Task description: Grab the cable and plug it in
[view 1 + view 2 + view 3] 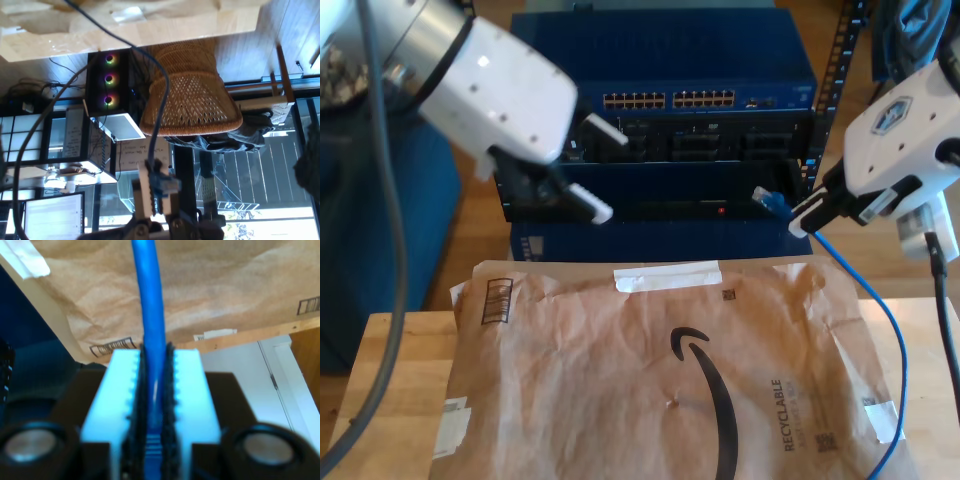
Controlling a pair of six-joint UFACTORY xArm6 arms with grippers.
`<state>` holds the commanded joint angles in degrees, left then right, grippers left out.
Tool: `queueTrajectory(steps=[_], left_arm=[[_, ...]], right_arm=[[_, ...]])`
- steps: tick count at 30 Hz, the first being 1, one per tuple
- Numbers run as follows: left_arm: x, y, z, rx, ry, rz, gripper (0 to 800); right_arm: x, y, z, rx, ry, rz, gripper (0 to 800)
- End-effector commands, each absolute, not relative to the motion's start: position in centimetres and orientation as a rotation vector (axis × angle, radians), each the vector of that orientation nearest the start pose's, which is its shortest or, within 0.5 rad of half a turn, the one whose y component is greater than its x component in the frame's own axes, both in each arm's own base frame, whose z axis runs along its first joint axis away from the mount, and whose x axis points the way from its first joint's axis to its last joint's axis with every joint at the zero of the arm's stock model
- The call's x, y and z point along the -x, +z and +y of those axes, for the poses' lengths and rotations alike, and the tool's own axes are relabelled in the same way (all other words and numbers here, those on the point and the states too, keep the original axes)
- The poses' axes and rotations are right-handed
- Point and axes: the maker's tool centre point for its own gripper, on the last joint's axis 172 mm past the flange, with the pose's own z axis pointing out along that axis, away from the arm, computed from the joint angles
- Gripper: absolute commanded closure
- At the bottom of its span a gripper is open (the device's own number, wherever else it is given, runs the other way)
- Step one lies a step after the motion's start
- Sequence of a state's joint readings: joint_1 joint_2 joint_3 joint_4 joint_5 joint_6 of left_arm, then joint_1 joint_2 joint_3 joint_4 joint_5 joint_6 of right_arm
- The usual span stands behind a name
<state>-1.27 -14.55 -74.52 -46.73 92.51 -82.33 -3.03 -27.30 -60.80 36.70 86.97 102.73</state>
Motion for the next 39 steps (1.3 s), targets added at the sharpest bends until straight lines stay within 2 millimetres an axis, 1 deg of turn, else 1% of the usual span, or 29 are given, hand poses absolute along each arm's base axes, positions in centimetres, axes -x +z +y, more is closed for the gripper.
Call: queueTrajectory(steps=[4,8,10,13,16,22,25,30,37,39], left_arm=[[-38.6,46.6,-21.1,-1.882,-0.72,1.568,0],[-38.8,48.3,-21.3,-1.868,-0.702,1.544,0],[-38.1,49.1,-22.0,-1.861,-0.739,1.512,0],[-37.0,50.1,-22.9,-1.852,-0.808,1.47,0],[-35.9,51.6,-23.7,-1.847,-0.856,1.417,0],[-34.6,53.4,-24.5,-1.846,-0.911,1.353,0],[-34.6,53.9,-24.6,-1.847,-0.9,1.343,0],[-34.6,53.6,-24.6,-1.848,-0.912,1.349,0],[-35.0,53.1,-24.7,-1.849,-0.923,1.355,0],[-35.2,53.0,-24.7,-1.847,-0.927,1.358,0]], right_arm=[[-35.3,41.9,15.0,1.552,0.676,2.073,794],[-35.6,43.7,15.4,1.527,0.685,2.034,794],[-35.4,44.5,15.8,1.529,0.697,2.014,794],[-35.3,46.3,16.4,1.522,0.708,1.972,794],[-34.9,47.6,16.5,1.51,0.705,1.946,794],[-34.3,48.4,16.7,1.512,0.693,1.927,794],[-34.2,48.5,16.7,1.513,0.691,1.927,794],[-34.3,49.2,16.7,1.512,0.675,1.915,793],[-34.5,51.9,16.7,1.517,0.619,1.875,793],[-34.5,52.0,16.7,1.517,0.619,1.872,793]])
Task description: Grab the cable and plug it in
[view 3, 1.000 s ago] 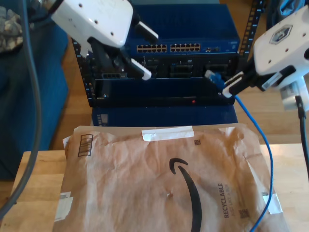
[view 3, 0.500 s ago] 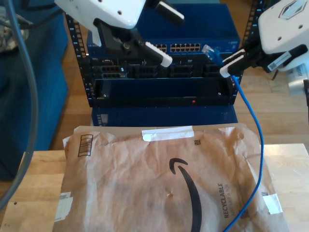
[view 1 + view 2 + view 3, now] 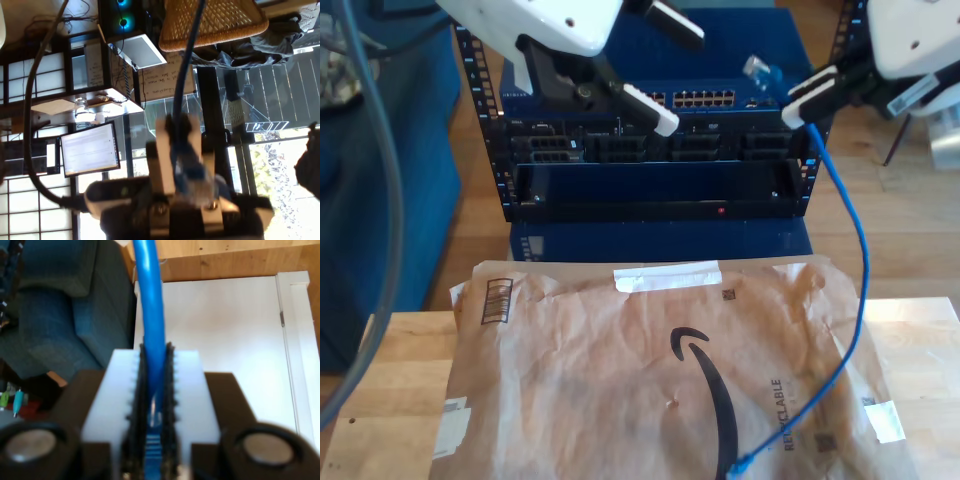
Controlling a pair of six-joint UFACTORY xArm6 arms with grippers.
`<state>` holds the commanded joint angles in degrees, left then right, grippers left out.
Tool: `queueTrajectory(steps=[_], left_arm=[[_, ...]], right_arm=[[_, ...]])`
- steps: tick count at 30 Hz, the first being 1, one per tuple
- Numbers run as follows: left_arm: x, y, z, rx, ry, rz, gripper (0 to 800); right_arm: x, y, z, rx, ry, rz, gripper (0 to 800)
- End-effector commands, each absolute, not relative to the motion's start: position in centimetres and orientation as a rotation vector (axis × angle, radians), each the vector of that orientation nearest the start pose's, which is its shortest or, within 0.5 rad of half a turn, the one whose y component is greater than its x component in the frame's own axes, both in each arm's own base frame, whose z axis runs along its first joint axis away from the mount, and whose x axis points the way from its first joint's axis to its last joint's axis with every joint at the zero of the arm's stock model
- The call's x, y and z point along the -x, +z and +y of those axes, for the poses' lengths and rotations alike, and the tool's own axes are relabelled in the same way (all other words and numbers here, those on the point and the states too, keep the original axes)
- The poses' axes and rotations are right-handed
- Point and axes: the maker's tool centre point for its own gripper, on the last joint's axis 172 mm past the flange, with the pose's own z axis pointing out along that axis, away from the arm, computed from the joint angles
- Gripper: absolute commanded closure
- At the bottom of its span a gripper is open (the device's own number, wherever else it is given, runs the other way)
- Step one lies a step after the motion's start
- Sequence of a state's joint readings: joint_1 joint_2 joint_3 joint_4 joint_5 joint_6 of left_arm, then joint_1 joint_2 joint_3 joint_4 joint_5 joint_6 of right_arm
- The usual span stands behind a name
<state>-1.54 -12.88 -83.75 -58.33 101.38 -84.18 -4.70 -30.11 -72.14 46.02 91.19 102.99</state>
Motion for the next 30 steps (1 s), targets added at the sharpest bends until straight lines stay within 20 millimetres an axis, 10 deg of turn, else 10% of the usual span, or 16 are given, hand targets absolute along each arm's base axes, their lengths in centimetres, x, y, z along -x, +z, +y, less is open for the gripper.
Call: queueTrajectory(steps=[30], left_arm=[[-35.1,56.5,-25.8,-1.84,-0.896,1.264,0]], right_arm=[[-34.2,51.0,16.7,1.526,0.641,1.889,792]])
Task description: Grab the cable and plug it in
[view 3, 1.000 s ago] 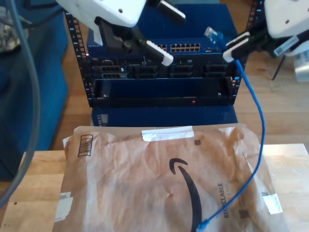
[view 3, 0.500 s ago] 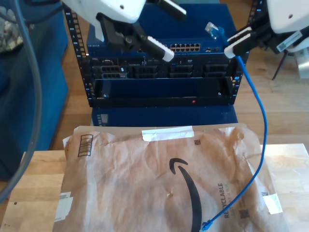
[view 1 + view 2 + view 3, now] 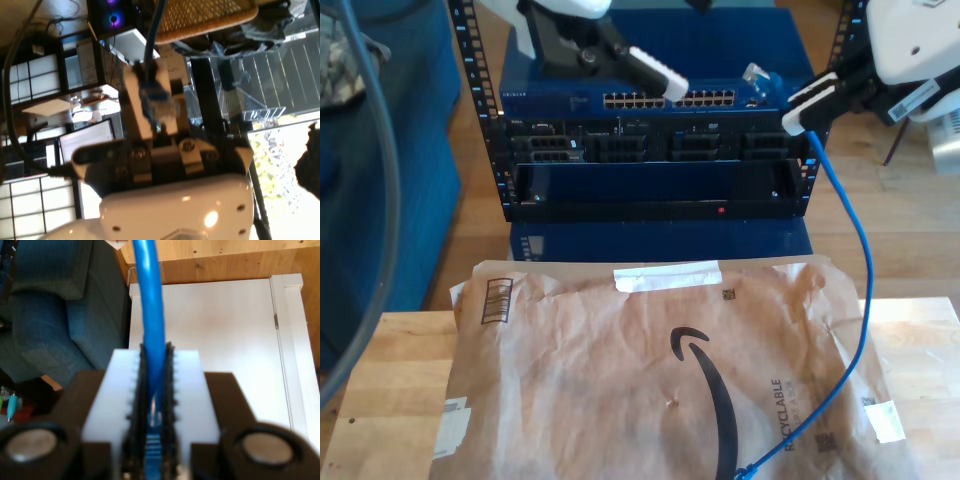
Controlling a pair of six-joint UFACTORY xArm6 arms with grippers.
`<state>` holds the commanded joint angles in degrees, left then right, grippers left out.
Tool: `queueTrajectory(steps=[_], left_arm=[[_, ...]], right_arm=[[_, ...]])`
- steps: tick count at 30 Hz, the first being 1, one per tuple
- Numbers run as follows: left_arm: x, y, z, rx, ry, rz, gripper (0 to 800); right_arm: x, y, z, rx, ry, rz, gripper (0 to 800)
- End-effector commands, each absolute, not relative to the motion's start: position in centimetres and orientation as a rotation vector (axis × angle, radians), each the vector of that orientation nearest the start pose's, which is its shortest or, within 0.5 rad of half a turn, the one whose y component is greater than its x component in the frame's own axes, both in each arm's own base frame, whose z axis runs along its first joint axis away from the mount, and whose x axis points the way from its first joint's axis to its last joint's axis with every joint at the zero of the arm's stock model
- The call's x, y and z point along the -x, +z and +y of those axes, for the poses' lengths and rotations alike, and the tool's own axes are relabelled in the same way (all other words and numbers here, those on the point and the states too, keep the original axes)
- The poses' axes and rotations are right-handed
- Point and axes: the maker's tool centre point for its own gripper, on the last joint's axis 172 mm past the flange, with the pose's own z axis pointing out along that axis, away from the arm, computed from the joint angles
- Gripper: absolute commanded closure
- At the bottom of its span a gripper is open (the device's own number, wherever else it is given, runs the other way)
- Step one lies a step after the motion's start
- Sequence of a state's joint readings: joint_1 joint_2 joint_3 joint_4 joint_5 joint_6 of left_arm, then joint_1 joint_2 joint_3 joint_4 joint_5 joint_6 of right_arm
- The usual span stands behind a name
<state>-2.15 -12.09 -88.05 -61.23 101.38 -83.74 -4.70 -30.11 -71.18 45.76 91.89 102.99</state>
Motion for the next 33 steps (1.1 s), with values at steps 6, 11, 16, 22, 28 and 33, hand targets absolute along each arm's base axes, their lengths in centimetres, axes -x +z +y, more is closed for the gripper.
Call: queueTrajectory(steps=[6,11,16,22,28,33], left_arm=[[-34.6,56.4,-26.6,-1.856,-0.91,1.247,0],[-34.8,55.7,-27.2,-1.863,-0.937,1.247,0],[-34.8,55.6,-27.4,-1.866,-0.939,1.244,0],[-34.8,55.6,-27.5,-1.865,-0.939,1.245,0],[-34.6,55.5,-27.5,-1.869,-0.95,1.243,1],[-34.0,55.5,-28.1,-1.886,-0.96,1.229,2]], right_arm=[[-34.3,51.1,16.8,1.522,0.646,1.888,792],[-34.3,51.5,16.9,1.522,0.643,1.88,792],[-34.3,52.0,17.0,1.523,0.635,1.871,792],[-34.2,53.2,18.1,1.5,0.685,1.821,792],[-34.4,53.1,18.2,1.502,0.69,1.822,791],[-34.9,52.9,18.1,1.488,0.686,1.829,791]])
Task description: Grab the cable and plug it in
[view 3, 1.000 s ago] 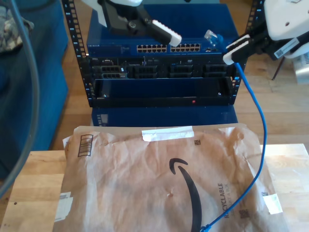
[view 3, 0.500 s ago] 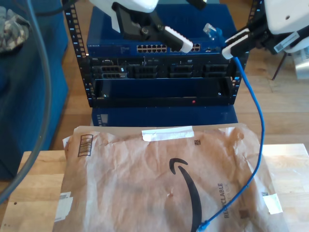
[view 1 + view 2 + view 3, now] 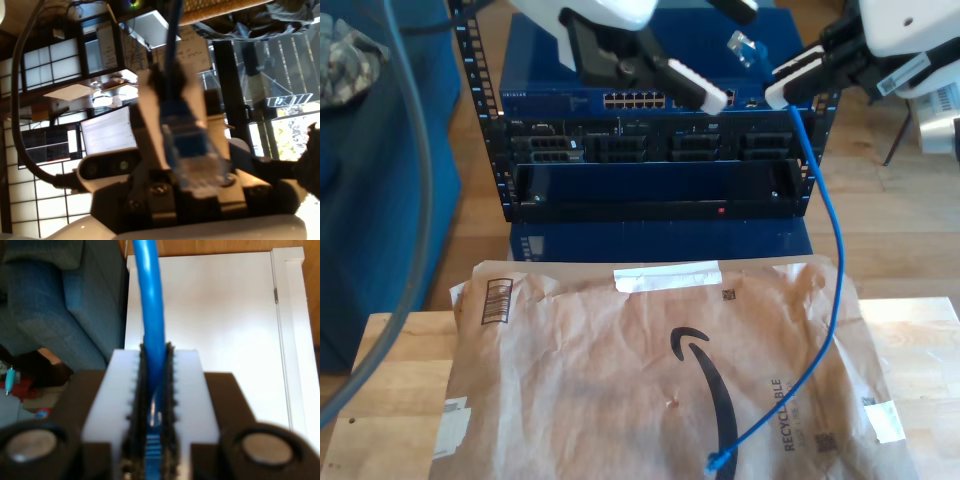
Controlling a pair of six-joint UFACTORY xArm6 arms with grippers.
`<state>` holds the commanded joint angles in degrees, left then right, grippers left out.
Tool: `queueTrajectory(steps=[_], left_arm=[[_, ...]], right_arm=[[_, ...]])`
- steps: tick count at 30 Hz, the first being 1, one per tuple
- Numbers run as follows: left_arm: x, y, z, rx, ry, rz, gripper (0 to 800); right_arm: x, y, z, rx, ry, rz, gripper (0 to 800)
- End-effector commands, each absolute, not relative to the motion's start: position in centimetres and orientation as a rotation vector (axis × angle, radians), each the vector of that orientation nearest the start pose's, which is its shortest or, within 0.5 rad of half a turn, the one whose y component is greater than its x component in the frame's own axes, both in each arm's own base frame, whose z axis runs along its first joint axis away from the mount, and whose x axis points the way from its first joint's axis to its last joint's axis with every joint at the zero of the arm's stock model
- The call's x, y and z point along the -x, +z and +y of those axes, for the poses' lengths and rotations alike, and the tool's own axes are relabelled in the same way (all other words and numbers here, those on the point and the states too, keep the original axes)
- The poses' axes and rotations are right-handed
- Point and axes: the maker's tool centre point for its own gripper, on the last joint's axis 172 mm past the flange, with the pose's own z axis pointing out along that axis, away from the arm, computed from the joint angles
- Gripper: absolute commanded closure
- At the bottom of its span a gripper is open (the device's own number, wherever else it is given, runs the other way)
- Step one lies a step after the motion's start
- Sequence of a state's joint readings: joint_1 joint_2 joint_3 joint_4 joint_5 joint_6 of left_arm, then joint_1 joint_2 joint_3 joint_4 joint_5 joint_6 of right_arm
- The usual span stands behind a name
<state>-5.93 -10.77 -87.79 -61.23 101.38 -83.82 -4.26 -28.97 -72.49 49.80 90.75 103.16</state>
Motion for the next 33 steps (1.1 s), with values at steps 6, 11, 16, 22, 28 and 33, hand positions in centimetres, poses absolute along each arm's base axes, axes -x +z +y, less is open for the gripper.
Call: queueTrajectory(steps=[6,11,16,22,28,33], left_arm=[[-33.97,55.3,-28.08,-1.887,-0.966,1.233,8],[-34.07,55.24,-28.04,-1.887,-0.962,1.237,51],[-33.87,55.19,-27.99,-1.889,-0.969,1.247,170],[-33.27,55.07,-28.04,-1.885,-1.012,1.282,276],[-33.43,55.13,-28.01,-1.879,-1.009,1.285,436],[-33.43,55.13,-28.01,-1.879,-1.009,1.285,460]], right_arm=[[-35.04,52.78,18.01,1.485,0.689,1.833,790],[-35.04,52.78,18.01,1.485,0.689,1.833,790],[-35.0,52.76,18.02,1.485,0.689,1.833,790],[-35.0,52.63,18.02,1.485,0.692,1.835,790],[-35.0,52.54,17.99,1.485,0.692,1.837,790],[-34.95,52.39,18.0,1.486,0.696,1.84,790]])
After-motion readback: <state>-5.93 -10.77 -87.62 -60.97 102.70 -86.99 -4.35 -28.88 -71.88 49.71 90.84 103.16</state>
